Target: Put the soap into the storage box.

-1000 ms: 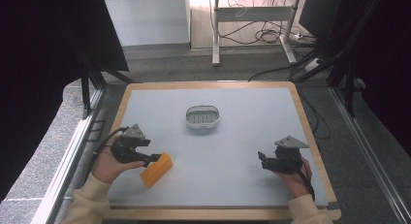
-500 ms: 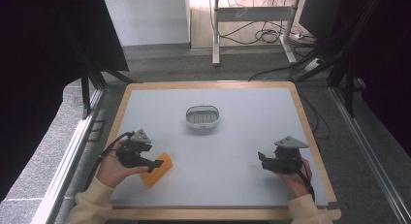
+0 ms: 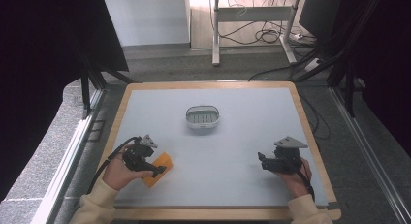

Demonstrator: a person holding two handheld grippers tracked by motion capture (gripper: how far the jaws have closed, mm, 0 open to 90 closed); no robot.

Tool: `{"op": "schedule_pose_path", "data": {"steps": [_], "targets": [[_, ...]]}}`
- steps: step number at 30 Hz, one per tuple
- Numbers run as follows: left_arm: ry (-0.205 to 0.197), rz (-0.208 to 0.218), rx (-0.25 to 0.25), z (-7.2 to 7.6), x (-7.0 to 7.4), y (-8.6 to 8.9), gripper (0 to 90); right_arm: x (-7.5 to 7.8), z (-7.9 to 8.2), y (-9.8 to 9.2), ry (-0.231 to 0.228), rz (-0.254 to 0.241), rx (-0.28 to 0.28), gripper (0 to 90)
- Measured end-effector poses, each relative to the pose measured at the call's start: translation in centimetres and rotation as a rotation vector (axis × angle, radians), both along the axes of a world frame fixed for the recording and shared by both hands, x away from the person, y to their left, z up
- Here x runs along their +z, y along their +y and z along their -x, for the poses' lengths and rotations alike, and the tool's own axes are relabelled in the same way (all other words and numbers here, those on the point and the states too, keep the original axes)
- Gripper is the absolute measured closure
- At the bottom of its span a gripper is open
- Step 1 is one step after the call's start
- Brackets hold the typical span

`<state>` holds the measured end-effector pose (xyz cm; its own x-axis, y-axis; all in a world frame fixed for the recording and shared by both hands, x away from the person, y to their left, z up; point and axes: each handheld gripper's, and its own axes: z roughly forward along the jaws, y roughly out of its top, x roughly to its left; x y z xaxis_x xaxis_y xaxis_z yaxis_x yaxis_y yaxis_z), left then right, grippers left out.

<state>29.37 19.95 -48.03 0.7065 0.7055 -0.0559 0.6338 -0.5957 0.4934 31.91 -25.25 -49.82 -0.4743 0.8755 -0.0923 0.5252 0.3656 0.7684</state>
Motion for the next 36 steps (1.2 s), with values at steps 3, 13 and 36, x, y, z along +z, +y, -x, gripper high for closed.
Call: {"op": "schedule_pose_path", "data": {"steps": [3,13,36], "targets": [[0.005,-0.001,-0.004,0.0,-0.2,-0.1,20.6,0.0,0.0,0.0,-0.001,0.002,-0.001,16.0],[0.032,-0.029,0.006,-0.6,-1.4,-0.9,23.5,-0.1,-0.1,0.1,0.008,0.010,-0.003,16.0],[0.128,-0.042,0.036,-1.2,-2.3,-1.7,51.4,-0.3,-0.2,0.0,0.013,0.019,-0.005,16.0]]}}
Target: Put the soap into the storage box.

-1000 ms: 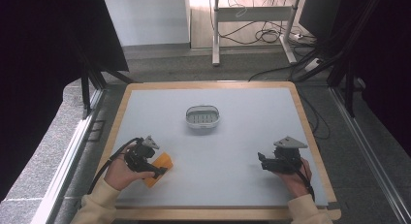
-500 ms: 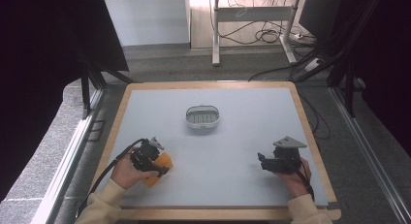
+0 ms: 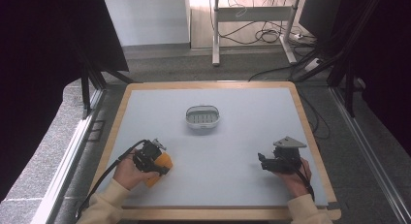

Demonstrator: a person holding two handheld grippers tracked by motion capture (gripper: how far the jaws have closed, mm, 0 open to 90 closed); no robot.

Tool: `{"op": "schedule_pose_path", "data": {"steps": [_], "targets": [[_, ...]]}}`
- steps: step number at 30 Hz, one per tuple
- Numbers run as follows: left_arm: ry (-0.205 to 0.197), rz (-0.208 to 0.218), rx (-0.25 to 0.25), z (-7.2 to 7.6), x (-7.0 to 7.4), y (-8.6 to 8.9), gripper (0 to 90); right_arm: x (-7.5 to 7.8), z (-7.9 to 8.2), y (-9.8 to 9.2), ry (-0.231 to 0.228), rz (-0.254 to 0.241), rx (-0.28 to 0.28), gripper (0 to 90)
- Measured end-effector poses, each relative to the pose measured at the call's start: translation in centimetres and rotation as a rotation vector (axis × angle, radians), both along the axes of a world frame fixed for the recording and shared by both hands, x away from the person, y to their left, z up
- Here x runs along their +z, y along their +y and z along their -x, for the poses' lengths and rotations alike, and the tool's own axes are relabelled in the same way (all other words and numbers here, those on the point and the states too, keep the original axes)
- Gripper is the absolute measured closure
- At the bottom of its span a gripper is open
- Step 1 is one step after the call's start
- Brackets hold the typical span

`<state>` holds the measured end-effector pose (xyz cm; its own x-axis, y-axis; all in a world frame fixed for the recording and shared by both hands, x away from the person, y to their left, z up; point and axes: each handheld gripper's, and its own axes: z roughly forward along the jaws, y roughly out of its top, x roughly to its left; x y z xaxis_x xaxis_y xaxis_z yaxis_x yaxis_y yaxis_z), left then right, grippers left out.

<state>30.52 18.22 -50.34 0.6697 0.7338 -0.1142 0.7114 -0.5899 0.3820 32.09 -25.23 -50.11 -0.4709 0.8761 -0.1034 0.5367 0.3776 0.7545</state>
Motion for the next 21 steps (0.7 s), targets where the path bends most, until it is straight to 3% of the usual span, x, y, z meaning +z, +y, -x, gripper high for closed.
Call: {"op": "schedule_pose_path", "data": {"steps": [9,21], "targets": [[-0.011,-0.009,0.008,0.01,-0.05,0.00,61.2,-0.03,0.01,0.08,0.000,0.003,-0.001,16.0],[-0.039,0.016,-0.009,0.28,0.60,0.04,61.7,0.04,0.01,-0.07,-0.007,0.003,-0.014,16.0]]}}
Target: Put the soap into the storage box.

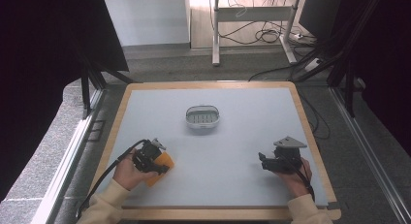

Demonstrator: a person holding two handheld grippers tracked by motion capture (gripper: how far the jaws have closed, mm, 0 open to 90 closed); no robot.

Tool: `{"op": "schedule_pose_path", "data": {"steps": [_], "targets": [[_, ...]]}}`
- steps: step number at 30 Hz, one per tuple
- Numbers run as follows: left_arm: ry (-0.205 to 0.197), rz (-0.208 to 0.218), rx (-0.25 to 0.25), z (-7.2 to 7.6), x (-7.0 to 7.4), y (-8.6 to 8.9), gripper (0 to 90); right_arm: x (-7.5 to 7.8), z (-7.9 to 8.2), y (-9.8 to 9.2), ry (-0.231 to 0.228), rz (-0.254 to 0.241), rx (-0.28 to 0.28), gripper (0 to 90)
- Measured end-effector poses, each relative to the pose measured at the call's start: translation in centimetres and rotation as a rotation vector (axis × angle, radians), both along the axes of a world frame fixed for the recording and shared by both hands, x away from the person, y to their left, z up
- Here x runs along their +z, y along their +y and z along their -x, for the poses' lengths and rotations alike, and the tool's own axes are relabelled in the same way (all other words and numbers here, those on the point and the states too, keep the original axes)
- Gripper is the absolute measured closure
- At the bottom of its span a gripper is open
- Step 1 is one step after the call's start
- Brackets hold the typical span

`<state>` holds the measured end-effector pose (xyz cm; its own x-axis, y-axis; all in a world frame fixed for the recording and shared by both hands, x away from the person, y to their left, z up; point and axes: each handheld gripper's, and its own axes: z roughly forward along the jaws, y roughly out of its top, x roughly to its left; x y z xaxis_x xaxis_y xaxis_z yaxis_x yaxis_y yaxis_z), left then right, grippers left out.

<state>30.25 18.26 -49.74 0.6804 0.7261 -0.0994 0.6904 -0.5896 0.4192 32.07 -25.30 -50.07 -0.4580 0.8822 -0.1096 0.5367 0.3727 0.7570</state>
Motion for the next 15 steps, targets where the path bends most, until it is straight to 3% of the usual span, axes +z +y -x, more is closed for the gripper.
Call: {"op": "schedule_pose_path", "data": {"steps": [9,15], "targets": [[-0.038,0.018,-0.005,0.2,0.9,0.4,61.8,0.0,0.0,0.0,-0.001,0.000,-0.001,16.0],[-0.042,0.040,-0.010,0.2,1.3,0.9,61.8,0.0,0.0,0.0,0.001,0.001,-0.002,16.1]]}}
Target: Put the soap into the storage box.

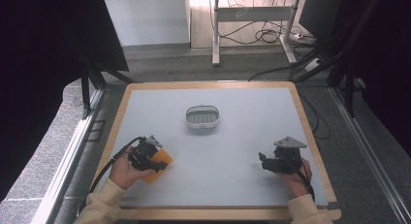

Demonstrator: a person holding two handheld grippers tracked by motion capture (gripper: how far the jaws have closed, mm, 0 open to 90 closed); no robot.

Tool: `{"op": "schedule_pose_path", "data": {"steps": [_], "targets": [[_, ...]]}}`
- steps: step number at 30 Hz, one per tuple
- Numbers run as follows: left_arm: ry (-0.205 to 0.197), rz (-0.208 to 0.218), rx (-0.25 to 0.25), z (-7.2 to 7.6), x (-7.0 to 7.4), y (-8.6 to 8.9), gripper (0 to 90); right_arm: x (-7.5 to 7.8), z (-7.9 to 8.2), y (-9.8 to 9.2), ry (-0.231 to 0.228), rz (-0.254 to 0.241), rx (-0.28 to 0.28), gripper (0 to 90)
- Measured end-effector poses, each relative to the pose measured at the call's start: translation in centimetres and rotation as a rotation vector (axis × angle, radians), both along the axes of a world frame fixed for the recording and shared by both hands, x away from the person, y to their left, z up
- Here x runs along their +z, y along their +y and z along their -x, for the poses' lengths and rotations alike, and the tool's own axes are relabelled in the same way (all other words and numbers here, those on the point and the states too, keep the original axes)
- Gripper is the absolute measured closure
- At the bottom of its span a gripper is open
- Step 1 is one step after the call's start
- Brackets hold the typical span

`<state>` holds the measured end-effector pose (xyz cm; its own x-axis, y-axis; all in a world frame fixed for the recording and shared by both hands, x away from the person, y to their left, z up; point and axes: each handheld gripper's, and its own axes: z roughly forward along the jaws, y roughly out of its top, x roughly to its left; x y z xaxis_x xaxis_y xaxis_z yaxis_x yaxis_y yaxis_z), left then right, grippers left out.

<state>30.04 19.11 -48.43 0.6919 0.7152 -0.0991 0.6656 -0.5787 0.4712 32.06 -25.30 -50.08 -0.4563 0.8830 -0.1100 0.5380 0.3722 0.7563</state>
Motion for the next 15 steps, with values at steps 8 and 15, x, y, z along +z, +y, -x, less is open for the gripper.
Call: {"op": "schedule_pose_path", "data": {"steps": [8,15], "targets": [[-0.025,0.012,-0.010,0.2,0.7,0.1,61.8,0.0,0.0,0.0,0.001,0.002,0.001,16.1],[-0.041,0.023,-0.017,0.2,1.2,0.2,61.8,0.0,0.0,0.0,-0.001,0.003,0.004,16.2]]}}
